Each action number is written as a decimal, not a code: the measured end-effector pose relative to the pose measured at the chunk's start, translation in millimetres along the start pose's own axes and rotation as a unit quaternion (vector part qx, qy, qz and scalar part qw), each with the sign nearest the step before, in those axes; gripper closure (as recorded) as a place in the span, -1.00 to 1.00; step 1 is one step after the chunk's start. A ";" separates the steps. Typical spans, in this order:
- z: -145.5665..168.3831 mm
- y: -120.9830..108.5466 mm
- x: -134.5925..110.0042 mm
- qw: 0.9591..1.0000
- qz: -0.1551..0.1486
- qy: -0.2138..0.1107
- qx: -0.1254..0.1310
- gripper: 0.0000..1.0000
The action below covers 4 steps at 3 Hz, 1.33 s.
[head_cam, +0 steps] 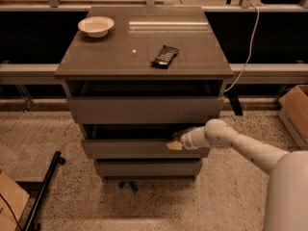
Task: Open middle drawer
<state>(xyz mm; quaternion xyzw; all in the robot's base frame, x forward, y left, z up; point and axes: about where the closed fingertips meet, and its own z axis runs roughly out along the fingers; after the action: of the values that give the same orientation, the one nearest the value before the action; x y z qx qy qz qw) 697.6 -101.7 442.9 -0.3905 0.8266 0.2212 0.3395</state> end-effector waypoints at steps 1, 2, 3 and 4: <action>-0.2 2.1 1.1 1.000 -0.001 0.004 -0.001 -0.76; -8.8 24.8 14.1 0.999 -0.003 0.040 -0.012 -1.00; -42.8 60.9 35.1 0.994 -0.002 0.111 -0.015 -0.62; -71.6 101.5 64.2 0.985 0.014 0.168 -0.025 -0.15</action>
Offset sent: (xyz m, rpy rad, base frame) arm -0.1589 0.0004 0.0026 -0.2858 0.2882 0.1502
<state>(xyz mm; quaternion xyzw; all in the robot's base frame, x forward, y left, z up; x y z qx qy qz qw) 559.1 -118.0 454.1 -0.4189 0.8715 0.1779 0.1825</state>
